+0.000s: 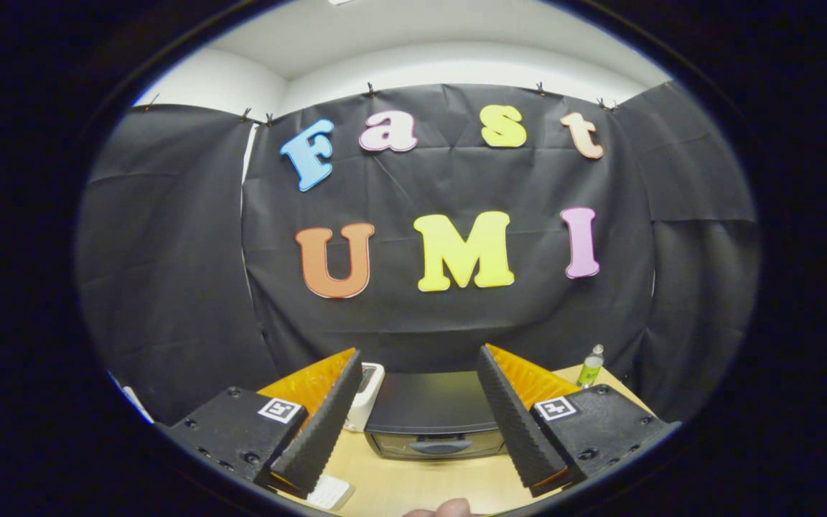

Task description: Open the toaster oven, put the food inside, and close the toaster oven door.

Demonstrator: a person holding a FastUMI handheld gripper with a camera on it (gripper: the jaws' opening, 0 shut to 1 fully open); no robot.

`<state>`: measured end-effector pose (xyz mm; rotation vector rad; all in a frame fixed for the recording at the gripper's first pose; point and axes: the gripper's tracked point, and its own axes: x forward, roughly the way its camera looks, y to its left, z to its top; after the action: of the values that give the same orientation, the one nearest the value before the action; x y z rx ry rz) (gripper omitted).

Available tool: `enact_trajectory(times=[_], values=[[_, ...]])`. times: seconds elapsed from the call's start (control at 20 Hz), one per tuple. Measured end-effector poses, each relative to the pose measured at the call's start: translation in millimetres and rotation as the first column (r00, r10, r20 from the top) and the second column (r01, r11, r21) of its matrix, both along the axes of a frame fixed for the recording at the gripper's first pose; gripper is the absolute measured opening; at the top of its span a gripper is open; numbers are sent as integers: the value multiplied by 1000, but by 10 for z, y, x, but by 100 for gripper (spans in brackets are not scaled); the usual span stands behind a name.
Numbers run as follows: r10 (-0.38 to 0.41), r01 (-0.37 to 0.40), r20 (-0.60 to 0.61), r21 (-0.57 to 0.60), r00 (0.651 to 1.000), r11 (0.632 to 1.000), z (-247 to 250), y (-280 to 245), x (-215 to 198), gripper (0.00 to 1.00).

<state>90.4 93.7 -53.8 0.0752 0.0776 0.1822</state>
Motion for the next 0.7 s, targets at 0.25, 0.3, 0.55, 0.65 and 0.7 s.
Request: enact_trajectory(times=[0.25, 0.3, 0.55, 0.65, 0.7], values=[[-17, 17, 15, 2, 1000, 1000, 31, -21, -104, 100], [-23, 23, 21, -3, 1000, 1000, 44, -33, -118, 100], [-23, 24, 39, -13, 999, 1000, 95, -6, -161, 100], [-22, 23, 44, -12, 999, 1000, 94, 8, -175, 100], [-21, 21, 48, -11, 999, 1000, 110, 13, -190, 100]])
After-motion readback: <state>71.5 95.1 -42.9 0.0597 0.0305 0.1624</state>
